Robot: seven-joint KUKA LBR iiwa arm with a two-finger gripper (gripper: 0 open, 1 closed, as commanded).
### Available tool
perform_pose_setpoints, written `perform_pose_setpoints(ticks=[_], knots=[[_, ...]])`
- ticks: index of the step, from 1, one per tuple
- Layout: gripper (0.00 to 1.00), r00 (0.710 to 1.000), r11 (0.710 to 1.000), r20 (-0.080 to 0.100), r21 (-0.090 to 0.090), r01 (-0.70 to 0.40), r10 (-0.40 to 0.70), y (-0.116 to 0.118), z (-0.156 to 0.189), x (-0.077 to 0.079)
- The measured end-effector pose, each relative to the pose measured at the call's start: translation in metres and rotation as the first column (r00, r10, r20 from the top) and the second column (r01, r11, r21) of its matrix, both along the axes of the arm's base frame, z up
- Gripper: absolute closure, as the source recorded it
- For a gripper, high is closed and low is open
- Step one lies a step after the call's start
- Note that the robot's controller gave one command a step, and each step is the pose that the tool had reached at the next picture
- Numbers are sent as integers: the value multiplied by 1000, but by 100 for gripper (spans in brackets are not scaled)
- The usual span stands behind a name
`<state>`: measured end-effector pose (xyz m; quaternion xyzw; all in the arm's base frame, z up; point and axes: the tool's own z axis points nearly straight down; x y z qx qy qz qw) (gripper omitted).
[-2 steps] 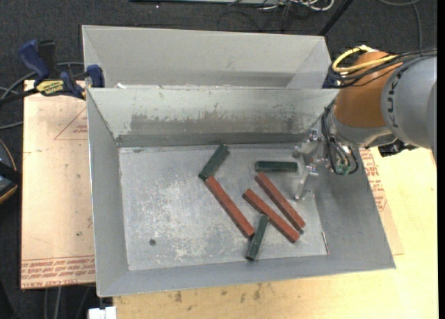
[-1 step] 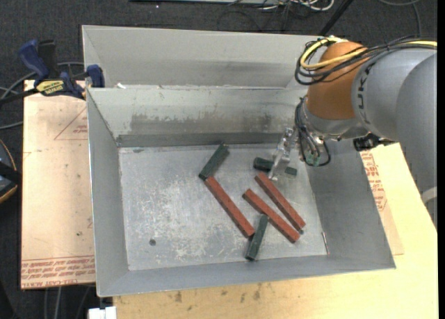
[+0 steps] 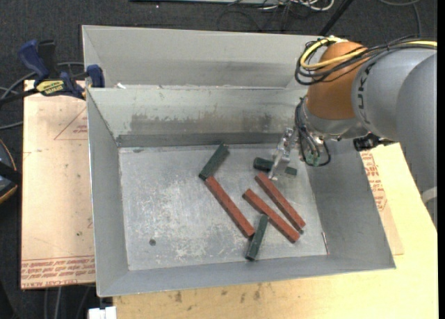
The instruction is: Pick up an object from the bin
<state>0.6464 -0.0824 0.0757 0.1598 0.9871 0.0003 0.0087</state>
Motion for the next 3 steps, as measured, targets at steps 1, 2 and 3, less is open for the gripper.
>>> perform_pose_setpoints(ticks=[1, 2, 3], knots=[[100, 988, 988, -13, 2, -151, 151, 13, 6, -3], [100, 988, 988, -14, 2, -152, 152, 14, 5, -3], [100, 987, 987, -7, 0, -158, 158, 12, 185, -14]])
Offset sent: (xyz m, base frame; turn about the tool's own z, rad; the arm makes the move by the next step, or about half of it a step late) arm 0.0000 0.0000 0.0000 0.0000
